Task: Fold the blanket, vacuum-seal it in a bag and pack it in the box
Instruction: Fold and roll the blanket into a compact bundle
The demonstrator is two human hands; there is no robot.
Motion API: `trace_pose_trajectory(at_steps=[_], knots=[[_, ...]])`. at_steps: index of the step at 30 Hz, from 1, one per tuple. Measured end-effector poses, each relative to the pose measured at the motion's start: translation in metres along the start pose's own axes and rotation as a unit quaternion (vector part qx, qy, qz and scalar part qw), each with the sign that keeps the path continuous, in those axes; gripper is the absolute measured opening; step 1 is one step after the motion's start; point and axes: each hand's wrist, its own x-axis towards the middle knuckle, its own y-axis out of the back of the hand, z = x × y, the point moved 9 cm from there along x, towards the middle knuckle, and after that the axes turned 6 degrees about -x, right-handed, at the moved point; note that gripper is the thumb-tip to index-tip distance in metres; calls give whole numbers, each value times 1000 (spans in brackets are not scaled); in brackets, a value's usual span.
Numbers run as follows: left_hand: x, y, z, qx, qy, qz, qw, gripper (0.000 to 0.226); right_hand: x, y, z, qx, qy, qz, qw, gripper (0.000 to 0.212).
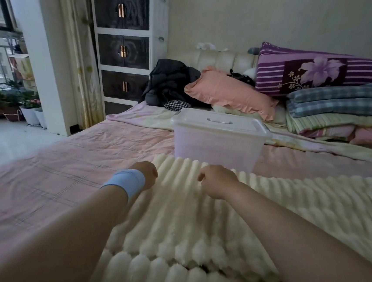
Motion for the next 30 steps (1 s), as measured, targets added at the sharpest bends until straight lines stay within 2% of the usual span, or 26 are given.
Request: trace_pose_trajectory(at_steps=[2, 6, 9, 11, 13, 15, 17, 18, 19, 20, 22, 23, 24, 26, 28, 29, 30], knots=[[27, -6, -8, -20, 28, 8, 999, 49, 23, -4, 9, -44, -4, 23, 999, 39], [73, -33, -26, -95, 94, -59, 989, 77, 72, -27, 25, -69, -11, 46, 996, 53], [92, -49, -26, -208, 92, -62, 972, 80, 103, -75, 35, -33, -12, -41, 999, 77], [90, -55, -19, -194, 46, -74, 977, 72, 111, -105, 36, -46, 10, -83, 995, 80], [93, -43, -7, -139, -35, -45, 989, 55, 116, -103, 34, -45, 30, -19, 998, 55], [102, -2, 5, -83, -126, 72, 986, 44, 114, -69, 25, -15, 30, 117, 993, 34], [111, 48, 2, -75, -148, 194, 967, 39, 108, -28, 14, 52, 25, 264, 963, 30], [121, 65, -6, -73, -139, 233, 960, 40, 109, -14, 7, 89, 35, 296, 950, 36], [131, 74, -16, -65, -117, 247, 960, 41, 115, -9, -2, 109, 47, 271, 955, 48], [141, 69, -30, -45, -79, 221, 971, 42, 124, -17, -13, 107, 59, 192, 974, 63], [147, 28, -58, 55, 24, 78, 995, 53, 129, -52, -28, 78, 58, 6, 995, 89], [138, 3, -69, 111, 69, 5, 991, 61, 124, -66, -32, 66, 58, -50, 995, 92], [128, -15, -75, 146, 88, -30, 985, 64, 117, -76, -35, 48, 69, -78, 993, 86], [107, -27, -63, 161, 41, 9, 986, 56, 92, -87, -40, -9, 93, -92, 991, 61], [80, -19, -30, 132, -70, 115, 982, 41, 67, -85, -38, -45, 72, -69, 994, 46], [65, -17, -14, 99, -124, 139, 978, 35, 54, -79, -35, -52, 52, -48, 996, 44], [51, -24, -3, 66, -153, 113, 979, 31, 37, -73, -35, -50, 37, -27, 998, 43]])
